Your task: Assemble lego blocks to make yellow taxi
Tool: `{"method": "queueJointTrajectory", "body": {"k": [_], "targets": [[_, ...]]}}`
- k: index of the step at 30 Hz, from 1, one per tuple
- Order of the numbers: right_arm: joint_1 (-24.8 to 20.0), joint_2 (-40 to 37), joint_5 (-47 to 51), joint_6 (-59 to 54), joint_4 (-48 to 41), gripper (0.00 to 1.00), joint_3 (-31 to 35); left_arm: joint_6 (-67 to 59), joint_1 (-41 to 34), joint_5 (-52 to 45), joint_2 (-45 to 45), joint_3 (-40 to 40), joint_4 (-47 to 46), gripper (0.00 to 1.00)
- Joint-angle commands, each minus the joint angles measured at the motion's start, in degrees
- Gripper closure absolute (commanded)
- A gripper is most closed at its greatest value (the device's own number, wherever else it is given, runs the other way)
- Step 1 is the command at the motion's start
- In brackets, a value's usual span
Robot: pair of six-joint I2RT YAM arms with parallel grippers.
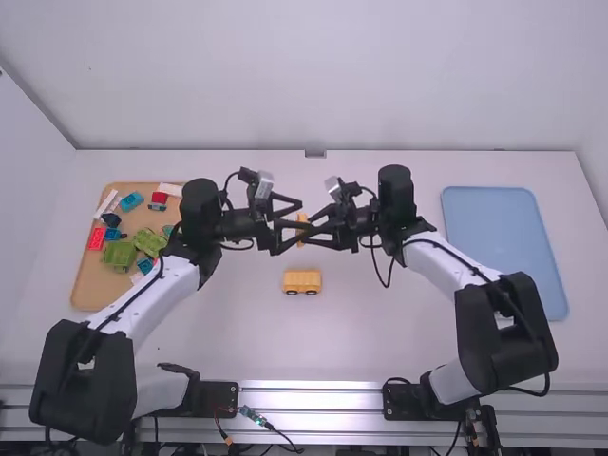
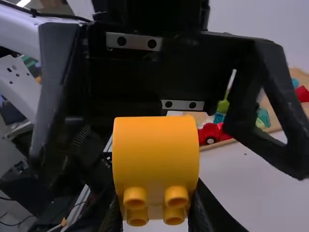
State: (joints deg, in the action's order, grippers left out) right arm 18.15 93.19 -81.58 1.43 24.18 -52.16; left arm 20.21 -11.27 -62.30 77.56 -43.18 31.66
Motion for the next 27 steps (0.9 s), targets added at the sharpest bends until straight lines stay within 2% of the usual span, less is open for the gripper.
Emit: {"method": "queueJointTrajectory", "body": {"k": [1, 4, 5, 9, 10, 11, 14, 15, 17, 21, 27], "targets": [[-1.6, -1.6, 3.8, -0.4, -1.4, 0.93, -1.5, 0.7, 1.7, 0.4, 0.2, 0.5, 0.3, 0.01], [-4.1, -1.7, 13.9, -3.4, -9.2, 0.98, -1.6, 1.2, 5.0, 0.4, -0.4, 0.5, -1.4, 0.01], [-4.2, -1.7, 14.5, -3.6, -9.7, 0.98, -1.7, 1.3, 5.2, 0.4, -0.5, 0.5, -1.5, 0.01], [-5.7, -3.6, 31.6, -10.7, -29.0, 1.0, -4.6, 4.9, 11.0, 1.5, -0.5, 0.5, -4.6, 0.01], [-5.7, -3.7, 33.1, -11.3, -30.7, 1.0, -5.1, 5.1, 11.5, 1.9, -0.5, 0.5, -5.0, 0.01], [-5.7, -3.8, 39.0, -13.7, -37.6, 1.0, -7.1, 6.2, 13.2, 2.8, -0.5, 0.5, -7.3, 0.01], [-4.2, -3.3, 56.5, -19.2, -54.6, 1.0, -11.6, 3.5, 17.1, 4.6, -0.5, 0.5, -12.4, 0.01], [-3.9, -3.2, 58.2, -19.8, -56.1, 1.0, -12.0, 2.7, 17.4, 4.5, -0.5, 0.5, -12.6, 0.01], [-0.5, -1.4, 68.8, -23.7, -63.7, 1.0, -13.5, -0.9, 19.1, 3.4, -0.5, 0.5, -13.3, 0.01], [3.7, 2.1, 76.3, -31.8, -68.7, 1.0, -13.6, -5.9, 19.5, -0.4, -0.5, 0.5, -13.2, 0.01], [10.2, 10.2, 85.3, -38.9, -69.6, 1.0, -13.4, -8.6, 19.2, -1.2, -0.5, 0.5, -14.8, 0.01]]}}
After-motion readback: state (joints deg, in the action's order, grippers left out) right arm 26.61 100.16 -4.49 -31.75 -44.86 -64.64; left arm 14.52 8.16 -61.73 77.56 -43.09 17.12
